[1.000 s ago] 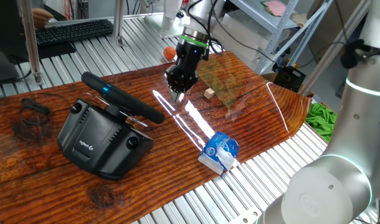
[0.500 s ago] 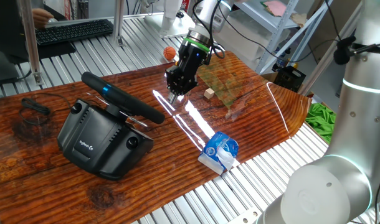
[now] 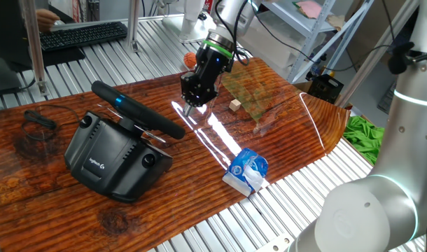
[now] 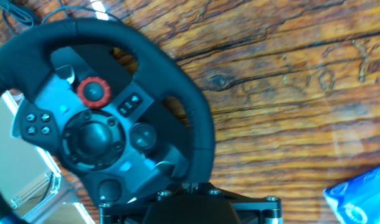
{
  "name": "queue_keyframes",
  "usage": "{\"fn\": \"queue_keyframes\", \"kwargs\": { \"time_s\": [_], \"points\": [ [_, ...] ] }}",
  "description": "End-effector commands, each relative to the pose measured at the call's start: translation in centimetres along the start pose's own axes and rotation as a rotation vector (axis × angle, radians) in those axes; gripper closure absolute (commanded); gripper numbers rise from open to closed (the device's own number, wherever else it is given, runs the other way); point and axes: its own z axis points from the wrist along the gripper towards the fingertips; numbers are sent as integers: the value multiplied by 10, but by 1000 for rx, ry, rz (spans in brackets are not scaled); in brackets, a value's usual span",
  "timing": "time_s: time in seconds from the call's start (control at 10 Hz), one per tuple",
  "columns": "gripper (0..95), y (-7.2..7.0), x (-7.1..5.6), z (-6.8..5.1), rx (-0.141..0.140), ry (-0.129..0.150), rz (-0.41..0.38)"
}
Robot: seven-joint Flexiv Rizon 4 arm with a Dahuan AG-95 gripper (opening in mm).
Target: Rotate the steering wheel 90 degrees clockwise
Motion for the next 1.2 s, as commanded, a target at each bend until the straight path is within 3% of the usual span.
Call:
{"fn": "queue_keyframes", "kwargs": {
  "time_s": [0.1,0.3,0.9,1.2],
  "points": [
    [950,9,3,-4,5,9,14],
    [950,23,9,-7,8,16,37],
    [950,59,33,9,16,4,96],
    [950,61,28,14,11,1,106]
  ]
}}
